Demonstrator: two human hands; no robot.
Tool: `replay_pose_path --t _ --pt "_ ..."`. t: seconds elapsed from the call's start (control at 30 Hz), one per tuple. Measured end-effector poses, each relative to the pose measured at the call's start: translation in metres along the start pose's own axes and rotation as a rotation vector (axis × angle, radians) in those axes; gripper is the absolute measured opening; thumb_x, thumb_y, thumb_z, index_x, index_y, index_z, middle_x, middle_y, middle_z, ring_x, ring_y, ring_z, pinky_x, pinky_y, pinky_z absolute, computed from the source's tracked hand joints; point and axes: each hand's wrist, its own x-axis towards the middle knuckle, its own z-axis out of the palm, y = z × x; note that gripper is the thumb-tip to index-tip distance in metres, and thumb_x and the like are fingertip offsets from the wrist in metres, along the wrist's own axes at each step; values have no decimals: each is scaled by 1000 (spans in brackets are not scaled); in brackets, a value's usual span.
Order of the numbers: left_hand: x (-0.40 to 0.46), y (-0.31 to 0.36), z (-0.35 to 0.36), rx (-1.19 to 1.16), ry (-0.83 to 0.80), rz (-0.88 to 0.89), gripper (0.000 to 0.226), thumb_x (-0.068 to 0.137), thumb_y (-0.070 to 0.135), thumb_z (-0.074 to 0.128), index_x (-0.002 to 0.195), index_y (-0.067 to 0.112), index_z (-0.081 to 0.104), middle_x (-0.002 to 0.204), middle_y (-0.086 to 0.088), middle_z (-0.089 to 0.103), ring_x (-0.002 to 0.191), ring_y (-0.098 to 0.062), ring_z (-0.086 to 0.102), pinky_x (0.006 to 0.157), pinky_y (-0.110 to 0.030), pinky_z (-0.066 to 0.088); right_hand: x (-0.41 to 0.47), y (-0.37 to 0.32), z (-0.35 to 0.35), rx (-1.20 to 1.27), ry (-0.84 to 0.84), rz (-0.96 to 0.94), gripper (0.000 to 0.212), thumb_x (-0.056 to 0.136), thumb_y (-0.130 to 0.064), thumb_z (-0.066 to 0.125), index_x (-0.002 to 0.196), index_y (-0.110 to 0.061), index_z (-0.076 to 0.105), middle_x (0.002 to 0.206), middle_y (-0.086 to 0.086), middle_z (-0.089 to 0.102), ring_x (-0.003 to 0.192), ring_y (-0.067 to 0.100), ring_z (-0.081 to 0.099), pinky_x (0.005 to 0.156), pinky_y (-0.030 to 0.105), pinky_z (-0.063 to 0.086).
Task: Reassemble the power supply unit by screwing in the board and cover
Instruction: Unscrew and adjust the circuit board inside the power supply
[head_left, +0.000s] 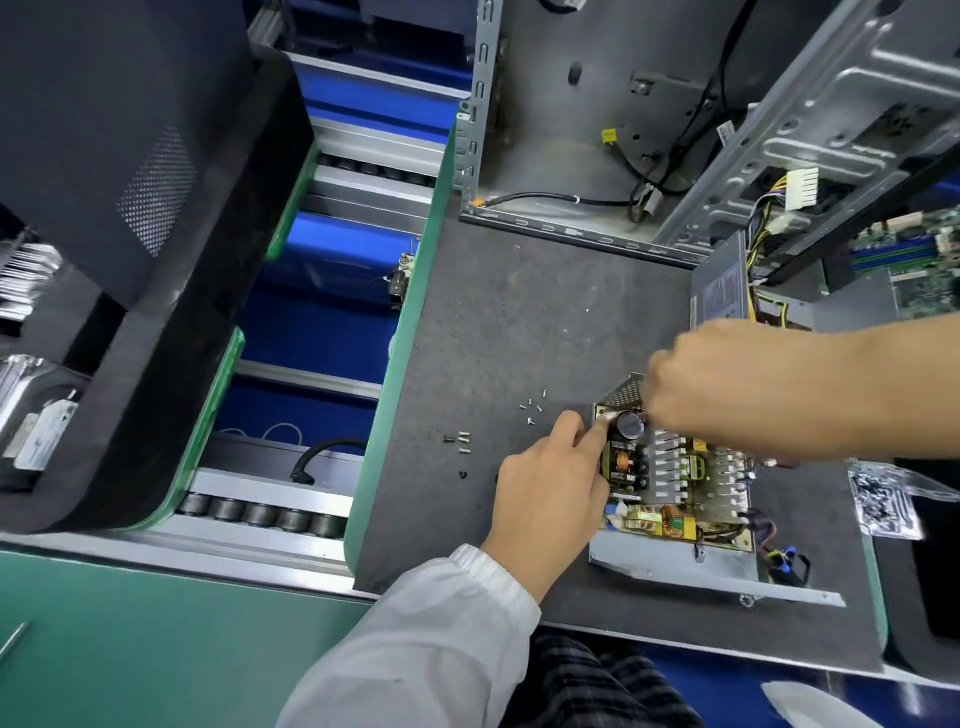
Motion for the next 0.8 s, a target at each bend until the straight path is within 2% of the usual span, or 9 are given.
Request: replay_pose_path --t 0.1,0.2,0.27,0.33,0.43,0.53,0.63,0.73,0.8 --pt "-3 1 2 -12 7 13 46 87 13 57 132 15 59 101 -3 54 62 -18 54 47 -27 30 5 5 4 312 60 294 35 90 -12 50 63 -17 28 62 1 37 59 23 45 56 29 40" --pt "-2 0 4 -10 24 15 46 90 14 54 137 16 55 106 -3 52 66 -18 53 49 -28 31 14 11 5 664 -6 532 34 95 -23 50 64 -14 38 61 3 42 59 24 48 48 23 36" --pt "-1 0 5 -11 15 9 48 94 15 50 142 17 49 111 -2 50 69 -17 51 52 -30 32 18 19 8 1201 -104 707 32 96 -15 48 67 -4 51 50 6 50 39 17 44 37 15 30" --pt "-1 0 5 -10 3 4 49 95 15 48 144 18 45 113 -2 50 71 -17 51 53 -30 35 18 22 7 1705 -236 797 34 100 -12 42 73 6 53 39 5 44 24 8 30 28 11 18" --pt "0 1 4 11 -2 15 50 96 15 47 145 16 44 115 -3 50 73 -20 55 53 -31 38 17 23 8 1985 -366 814 39 103 -18 36 79 10 51 39 2 37 21 4 23 21 12 13" --pt "2 1 4 40 -19 43 48 97 16 46 145 18 44 116 -3 50 77 -22 58 55 -32 38 12 28 6 1952 -442 773 40 103 -23 37 82 9 52 42 2 36 24 5 26 22 12 14" --pt "6 -7 -6 -59 40 14 39 98 17 50 136 20 54 111 0 53 82 -23 61 63 -36 48 5 30 5 1609 -392 666 41 103 -30 37 82 1 53 44 0 37 27 8 27 28 11 18" --pt "21 -25 -23 -154 180 -120 18 93 17 61 111 18 66 103 3 57 82 -16 59 72 -34 49 -5 24 3 1251 -262 564 40 103 -30 35 75 -5 50 41 0 39 29 12 34 35 13 30" --pt "33 -36 -36 -120 172 -187 9 91 17 64 99 20 66 99 7 57 83 -12 57 71 -30 46 -15 18 -2 983 -142 534 40 102 -31 36 67 -11 43 56 3 49 49 17 47 49 22 41"
